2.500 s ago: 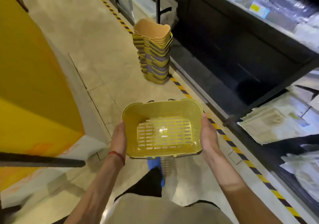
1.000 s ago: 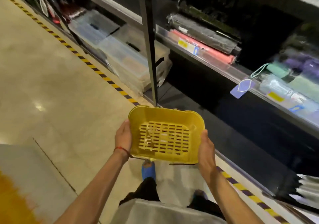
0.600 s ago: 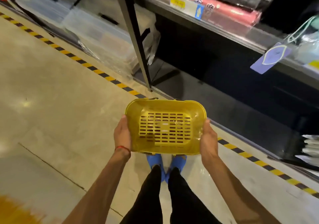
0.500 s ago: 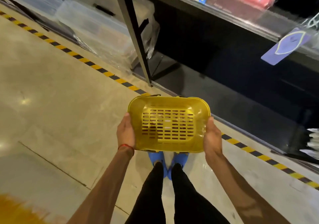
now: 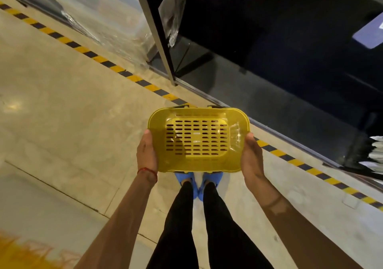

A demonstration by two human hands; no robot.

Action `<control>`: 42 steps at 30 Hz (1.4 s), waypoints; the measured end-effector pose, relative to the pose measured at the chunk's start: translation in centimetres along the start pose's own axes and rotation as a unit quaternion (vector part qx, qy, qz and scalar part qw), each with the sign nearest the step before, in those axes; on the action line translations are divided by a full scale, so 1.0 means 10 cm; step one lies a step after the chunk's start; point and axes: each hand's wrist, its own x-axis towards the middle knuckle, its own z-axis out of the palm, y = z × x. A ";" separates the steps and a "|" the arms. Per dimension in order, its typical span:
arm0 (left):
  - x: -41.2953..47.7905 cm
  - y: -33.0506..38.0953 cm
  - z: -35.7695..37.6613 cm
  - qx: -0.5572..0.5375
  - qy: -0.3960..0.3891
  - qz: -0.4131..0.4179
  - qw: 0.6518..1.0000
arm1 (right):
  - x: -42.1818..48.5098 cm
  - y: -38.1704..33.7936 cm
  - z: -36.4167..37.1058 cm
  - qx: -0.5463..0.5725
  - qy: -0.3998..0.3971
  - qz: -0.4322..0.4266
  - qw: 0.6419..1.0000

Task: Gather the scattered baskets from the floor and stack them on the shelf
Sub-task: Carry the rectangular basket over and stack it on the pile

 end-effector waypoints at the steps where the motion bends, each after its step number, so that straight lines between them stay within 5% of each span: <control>1: 0.00 0.00 -0.01 -0.010 -0.001 -0.004 1.000 | 0.01 -0.02 -0.01 -0.005 0.001 -0.004 1.000; 6: -0.15 -0.01 -0.08 -0.050 0.001 -0.002 0.999 | -0.03 -0.11 -0.06 0.019 -0.003 0.005 1.000; 15: -0.06 -0.06 -0.24 -0.075 -0.057 -0.020 0.995 | 0.17 0.05 -0.24 0.068 -0.136 -0.018 0.988; 19: -0.08 -0.05 -0.16 -0.070 -0.011 -0.014 0.997 | 0.20 0.09 -0.20 0.074 -0.127 -0.015 0.989; 24: -0.05 -0.11 -0.24 0.047 -0.006 0.040 0.998 | 0.08 0.12 -0.31 -0.088 -0.120 -0.076 0.986; 31: -0.36 -0.14 -0.47 0.359 -0.006 0.217 0.908 | -0.43 0.11 -0.54 -0.436 -0.030 -0.201 0.877; 38: -0.82 -0.04 -0.64 0.526 -0.026 0.353 0.773 | -0.97 0.07 -0.71 -0.544 0.003 -0.335 0.770; 42: -1.15 -0.03 -0.71 0.556 -0.011 0.400 0.728 | -1.22 -0.01 -0.83 -0.548 0.027 -0.404 0.732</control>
